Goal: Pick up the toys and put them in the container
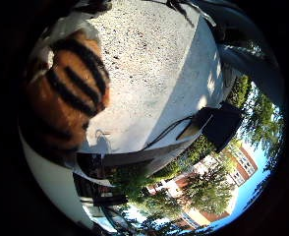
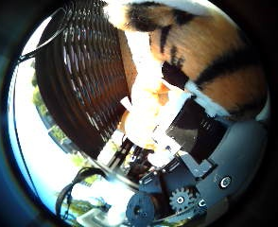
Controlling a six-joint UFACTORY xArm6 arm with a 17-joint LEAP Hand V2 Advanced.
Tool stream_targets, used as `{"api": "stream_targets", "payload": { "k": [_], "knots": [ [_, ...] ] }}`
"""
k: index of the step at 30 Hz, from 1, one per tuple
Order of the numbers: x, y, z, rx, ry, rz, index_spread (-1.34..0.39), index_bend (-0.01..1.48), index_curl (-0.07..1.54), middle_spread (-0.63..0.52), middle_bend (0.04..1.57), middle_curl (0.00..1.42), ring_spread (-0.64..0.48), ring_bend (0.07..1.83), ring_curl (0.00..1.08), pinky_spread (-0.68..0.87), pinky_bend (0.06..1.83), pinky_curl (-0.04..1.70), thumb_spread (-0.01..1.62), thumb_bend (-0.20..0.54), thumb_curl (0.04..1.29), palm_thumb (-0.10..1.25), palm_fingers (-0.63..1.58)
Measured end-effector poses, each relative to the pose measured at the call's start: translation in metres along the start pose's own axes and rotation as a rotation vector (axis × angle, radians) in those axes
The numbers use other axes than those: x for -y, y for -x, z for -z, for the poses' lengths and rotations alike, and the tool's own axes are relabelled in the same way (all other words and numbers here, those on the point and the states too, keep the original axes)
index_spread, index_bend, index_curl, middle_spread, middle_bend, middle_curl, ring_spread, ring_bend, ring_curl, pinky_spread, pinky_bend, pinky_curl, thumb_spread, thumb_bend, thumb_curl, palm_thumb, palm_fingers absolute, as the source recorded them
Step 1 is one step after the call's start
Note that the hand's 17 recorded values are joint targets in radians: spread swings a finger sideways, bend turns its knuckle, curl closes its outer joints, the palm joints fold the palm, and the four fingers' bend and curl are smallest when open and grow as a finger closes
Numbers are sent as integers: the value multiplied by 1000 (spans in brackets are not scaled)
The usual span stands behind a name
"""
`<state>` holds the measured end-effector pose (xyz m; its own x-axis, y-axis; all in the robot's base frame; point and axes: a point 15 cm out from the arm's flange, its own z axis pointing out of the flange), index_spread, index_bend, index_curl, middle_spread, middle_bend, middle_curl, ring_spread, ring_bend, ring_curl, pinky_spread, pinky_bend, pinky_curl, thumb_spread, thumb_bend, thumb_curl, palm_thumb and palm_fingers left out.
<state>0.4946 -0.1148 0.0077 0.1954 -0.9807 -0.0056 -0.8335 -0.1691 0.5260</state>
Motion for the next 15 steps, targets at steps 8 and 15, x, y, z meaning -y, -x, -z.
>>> {"api": "stream_targets", "payload": {
  "k": [8,15],
  "knots": [
    [-90,5,128,-5,-39,-21,-740,661,879,-145,1375,903,-91,1479,805,211,1522,830,1044,46,721,985,821],
    [-156,71,233,-61,-161,75,-813,634,1064,-146,1433,926,-103,1542,826,172,1576,876,1069,3,783,965,742]
  ]
}}
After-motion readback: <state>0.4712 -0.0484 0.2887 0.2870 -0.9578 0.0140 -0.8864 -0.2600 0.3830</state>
